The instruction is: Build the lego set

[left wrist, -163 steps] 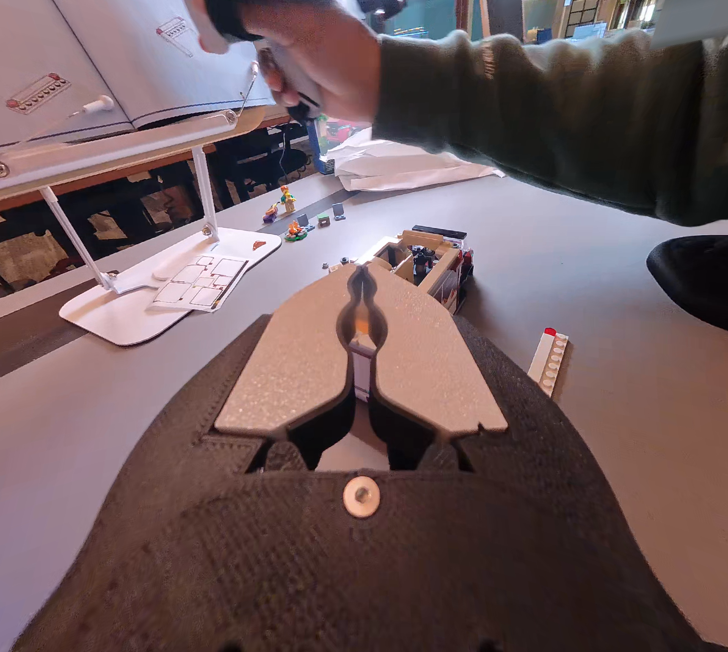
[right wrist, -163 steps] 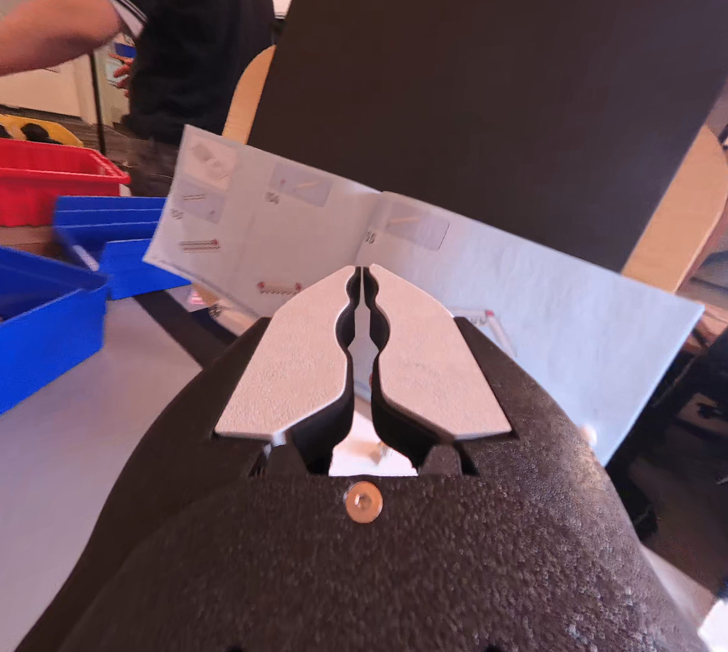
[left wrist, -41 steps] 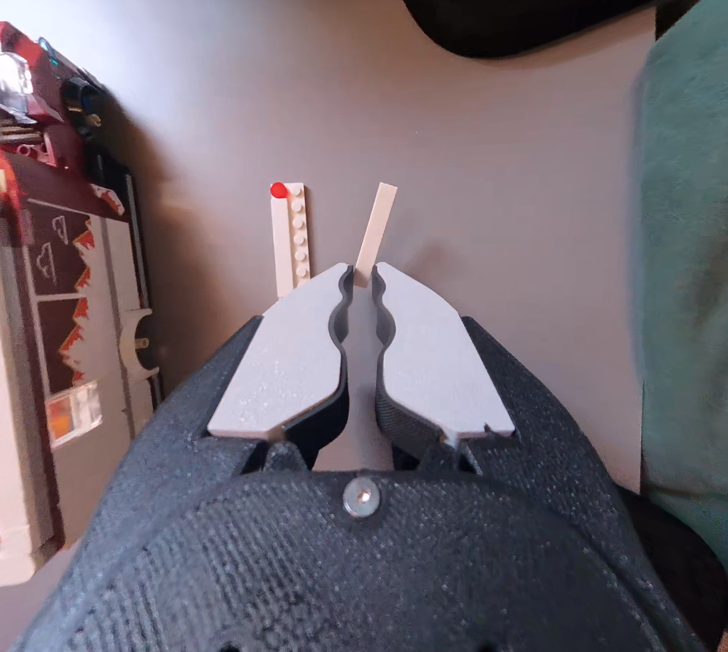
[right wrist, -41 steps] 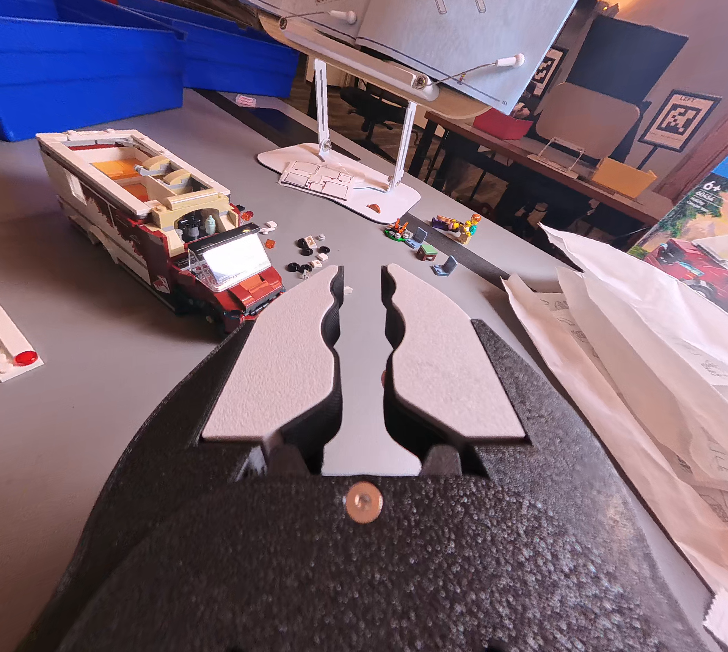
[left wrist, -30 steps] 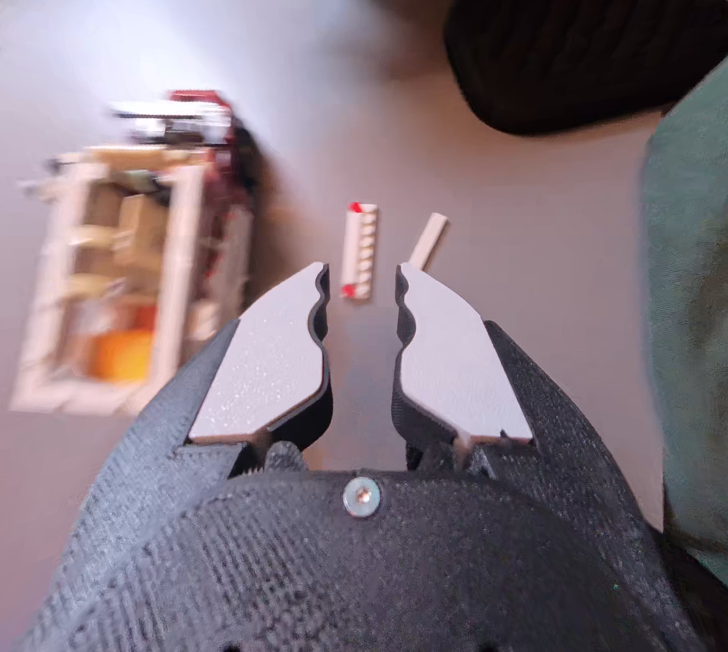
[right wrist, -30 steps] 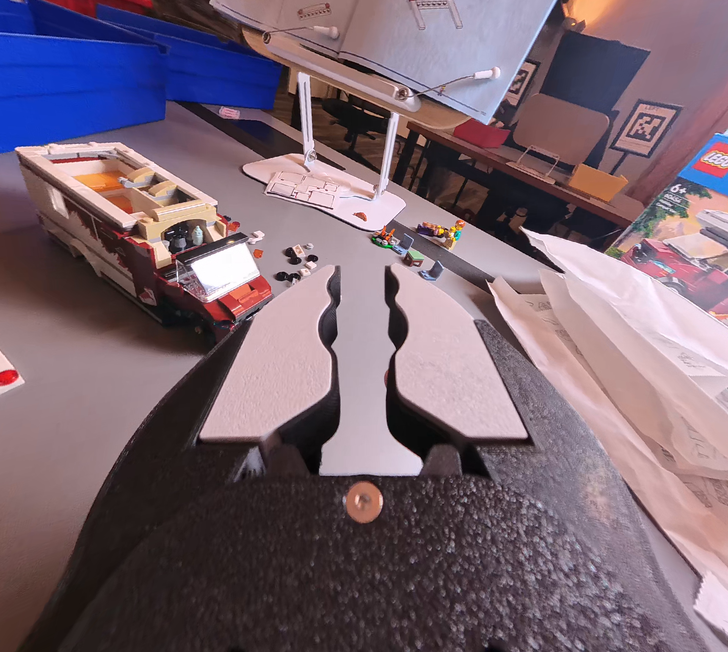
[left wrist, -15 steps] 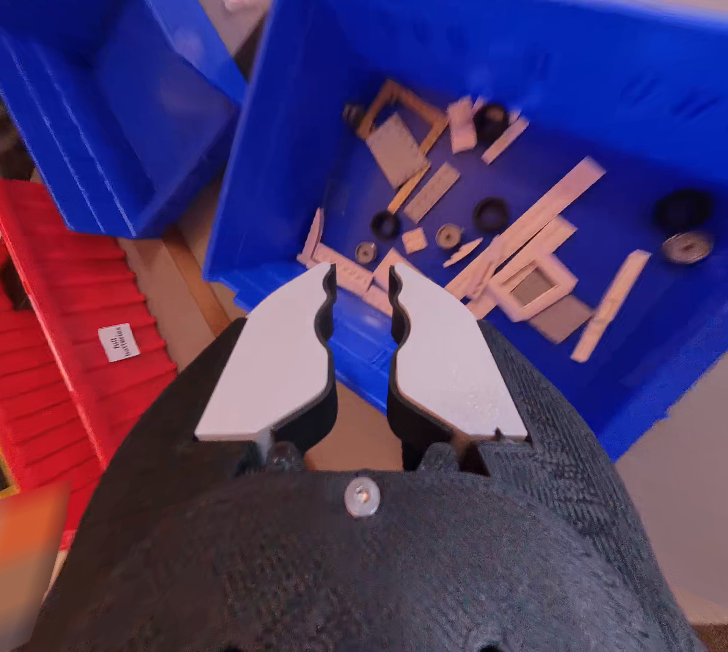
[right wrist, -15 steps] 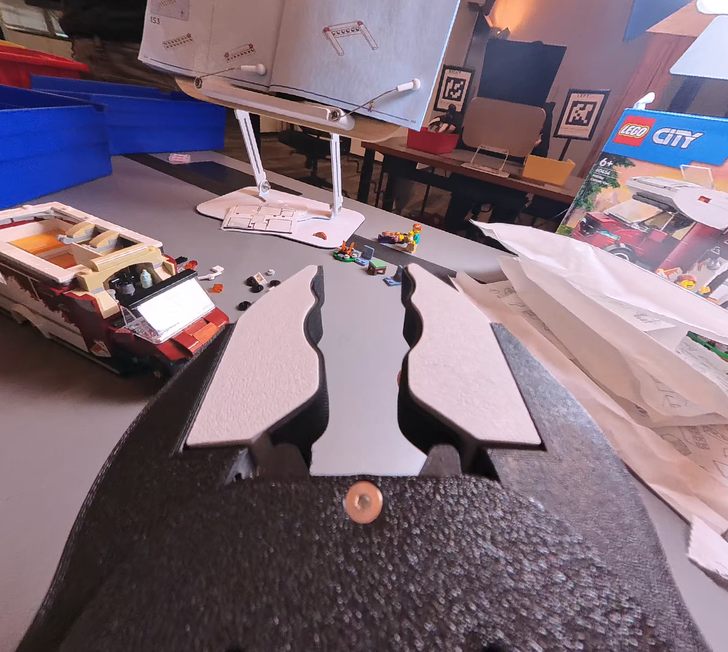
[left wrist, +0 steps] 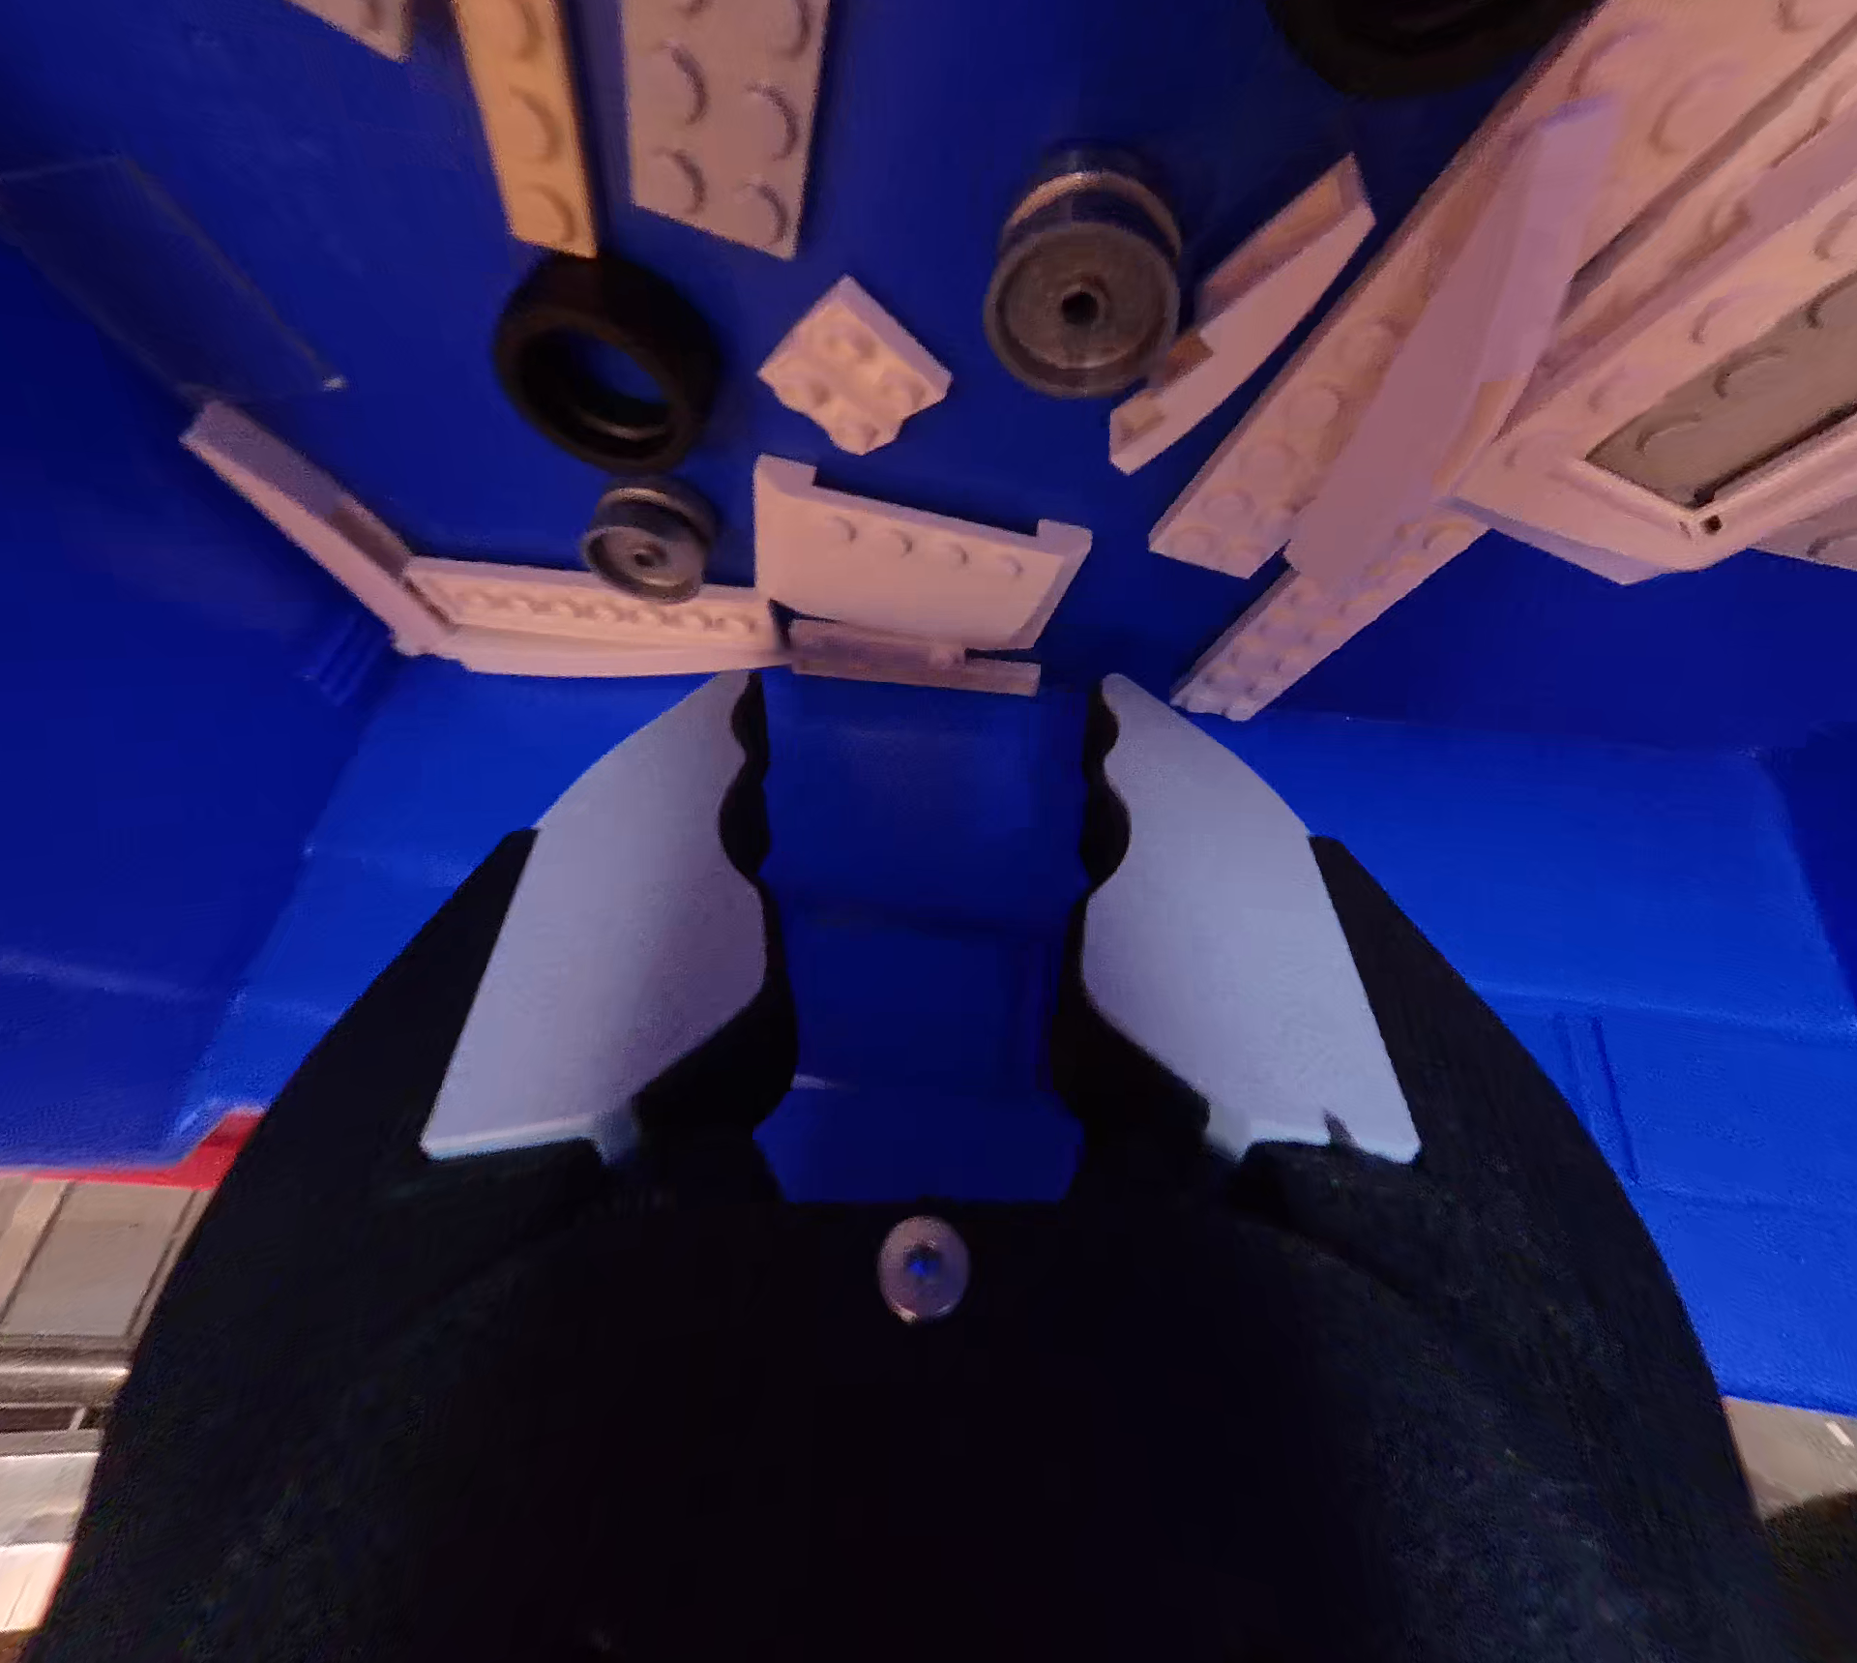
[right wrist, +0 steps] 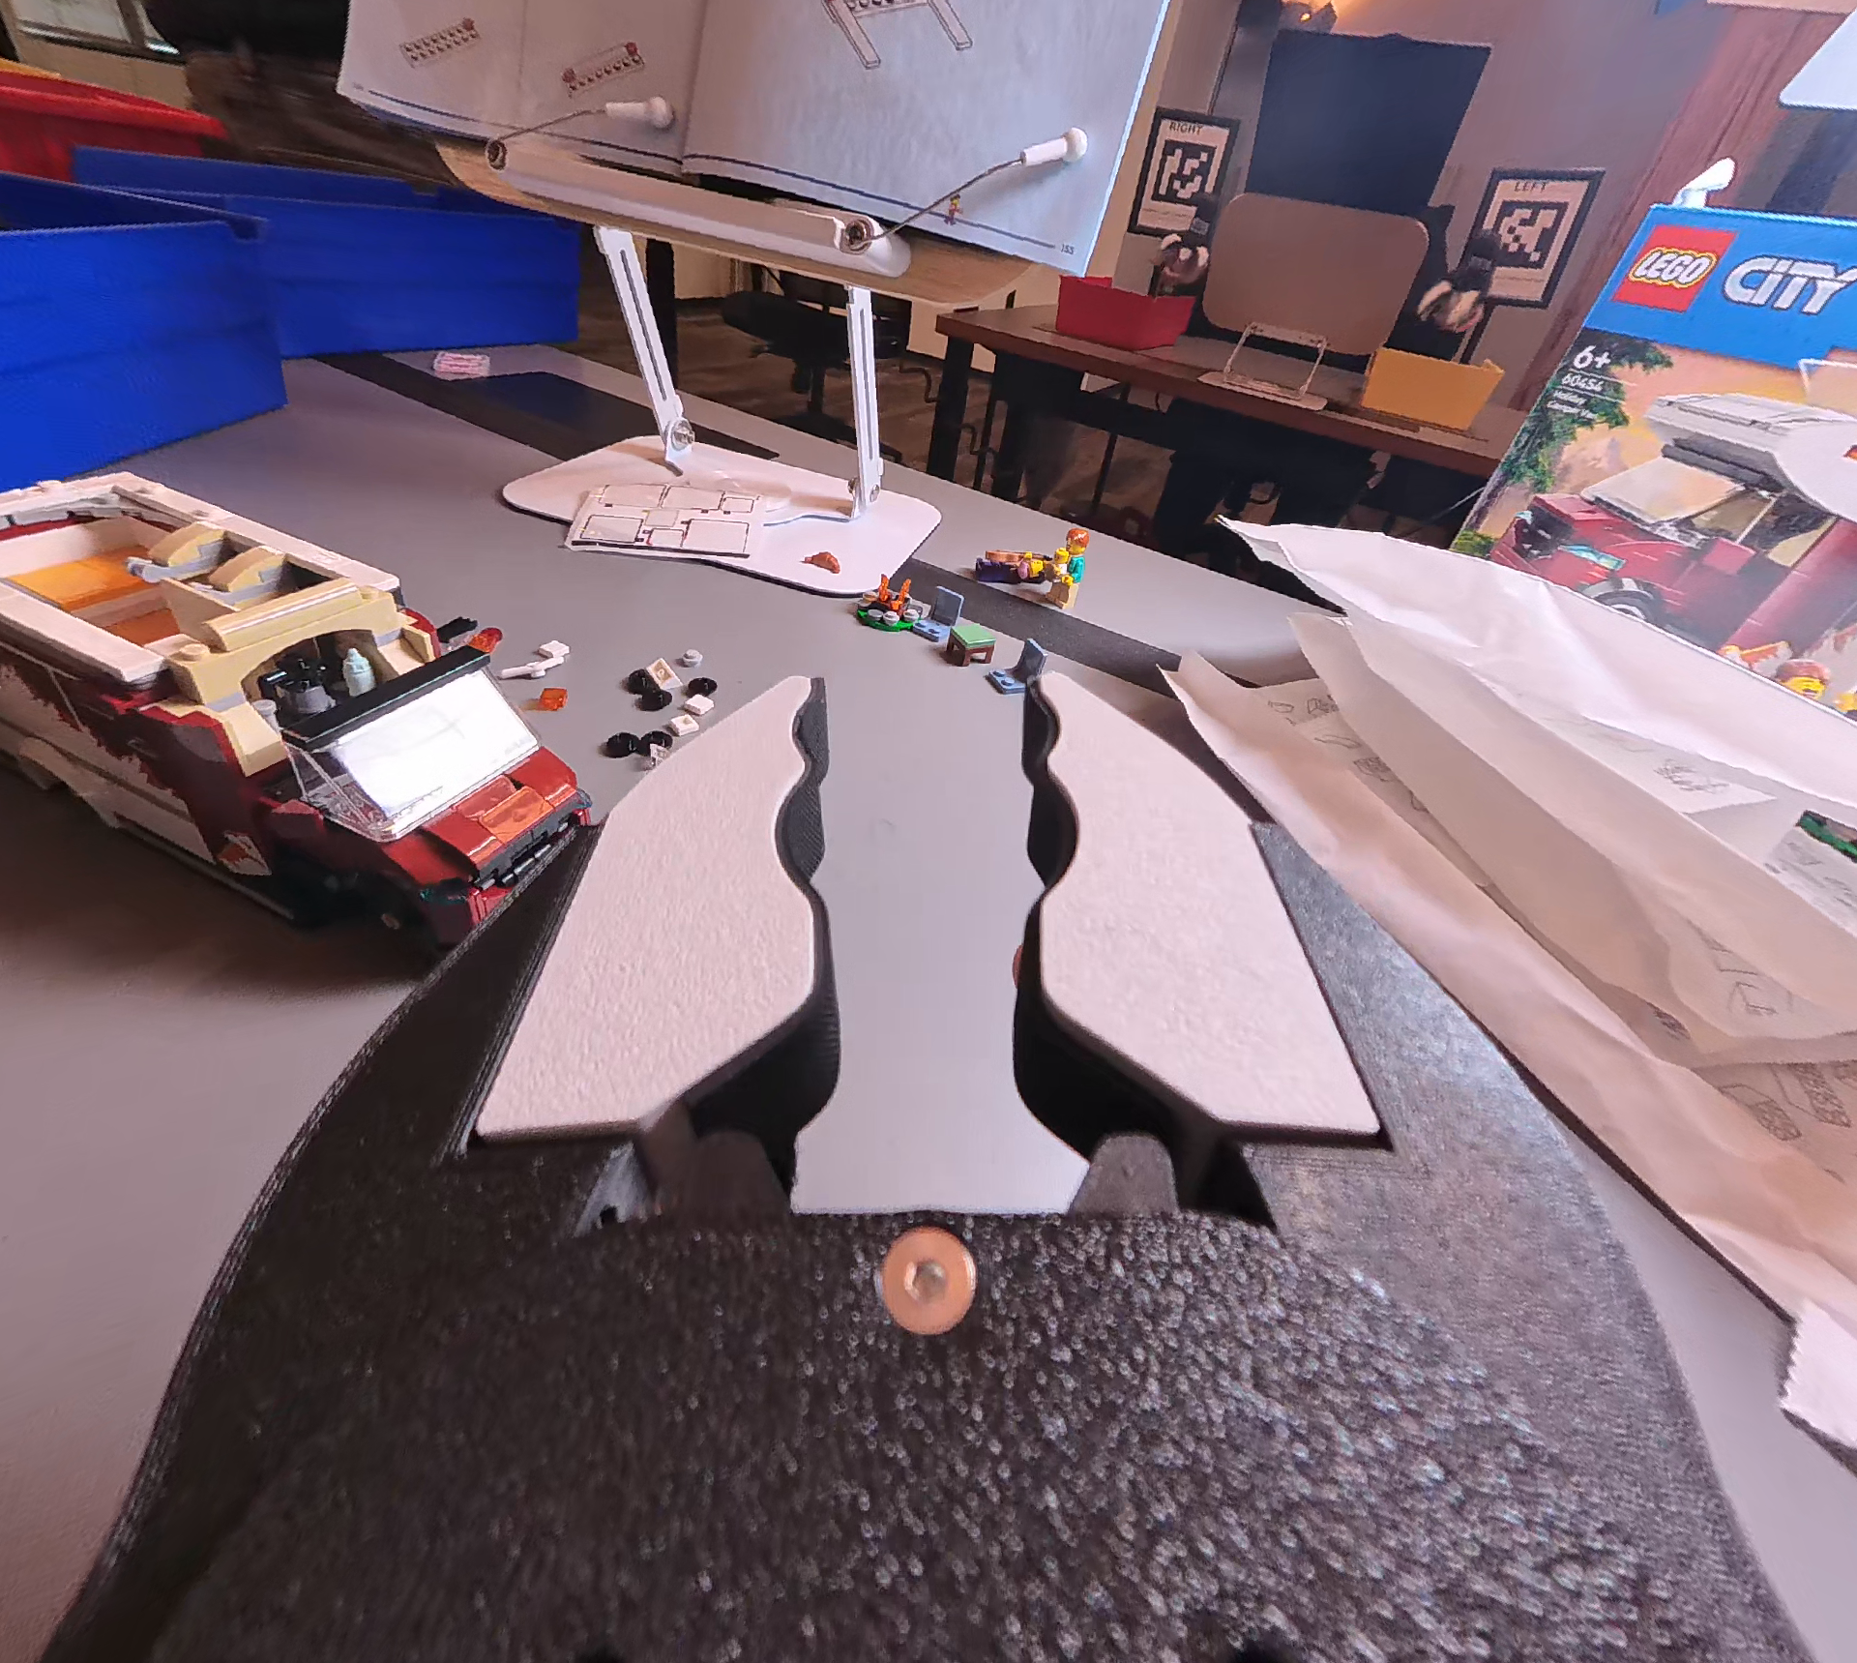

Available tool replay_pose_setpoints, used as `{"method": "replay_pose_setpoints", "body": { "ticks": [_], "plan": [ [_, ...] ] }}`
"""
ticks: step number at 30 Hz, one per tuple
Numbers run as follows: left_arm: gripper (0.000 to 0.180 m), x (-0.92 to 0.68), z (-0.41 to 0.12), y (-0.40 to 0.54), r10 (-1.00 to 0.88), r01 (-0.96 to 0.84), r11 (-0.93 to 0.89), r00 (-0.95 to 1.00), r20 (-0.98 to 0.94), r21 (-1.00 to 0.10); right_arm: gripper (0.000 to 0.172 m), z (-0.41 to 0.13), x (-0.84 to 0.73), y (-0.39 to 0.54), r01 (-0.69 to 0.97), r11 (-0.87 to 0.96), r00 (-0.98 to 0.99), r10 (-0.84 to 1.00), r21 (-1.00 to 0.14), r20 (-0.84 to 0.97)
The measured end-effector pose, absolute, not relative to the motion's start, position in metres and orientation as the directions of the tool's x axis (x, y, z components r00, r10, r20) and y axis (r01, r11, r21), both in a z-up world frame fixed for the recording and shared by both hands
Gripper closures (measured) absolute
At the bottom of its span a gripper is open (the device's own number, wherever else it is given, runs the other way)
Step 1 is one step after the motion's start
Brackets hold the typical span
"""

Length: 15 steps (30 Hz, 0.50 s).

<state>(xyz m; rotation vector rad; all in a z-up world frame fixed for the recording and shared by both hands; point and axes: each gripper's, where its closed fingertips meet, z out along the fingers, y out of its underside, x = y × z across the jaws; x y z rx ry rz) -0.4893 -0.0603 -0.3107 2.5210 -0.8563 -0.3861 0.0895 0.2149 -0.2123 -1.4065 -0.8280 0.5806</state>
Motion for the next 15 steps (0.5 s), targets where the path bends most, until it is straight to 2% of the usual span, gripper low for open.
{"method": "replay_pose_setpoints", "body": {
  "ticks": [3,7,12,15],
  "plan": [
    [0.114,-0.497,-0.314,-0.071,-0.631,-0.472,-0.647,0.772,-0.073,0.599,0.135,-0.214,0.089,0.215,0.128,0.100,0.600,0.785,-0.987,0.157],
    [0.125,-0.505,-0.314,-0.077,-0.632,-0.458,-0.608,0.774,-0.046,0.649,0.135,-0.215,0.090,0.216,0.135,0.098,0.598,0.786,-0.986,0.160],
    [0.131,-0.508,-0.314,-0.078,-0.655,-0.480,-0.589,0.755,-0.035,0.650,0.135,-0.219,0.089,0.216,0.145,0.083,0.590,0.793,-0.986,0.153],
    [0.131,-0.501,-0.314,-0.074,-0.643,-0.513,-0.640,0.765,-0.033,0.573,0.135,-0.220,0.088,0.216,0.149,0.084,0.586,0.795,-0.985,0.156]
  ]
}}
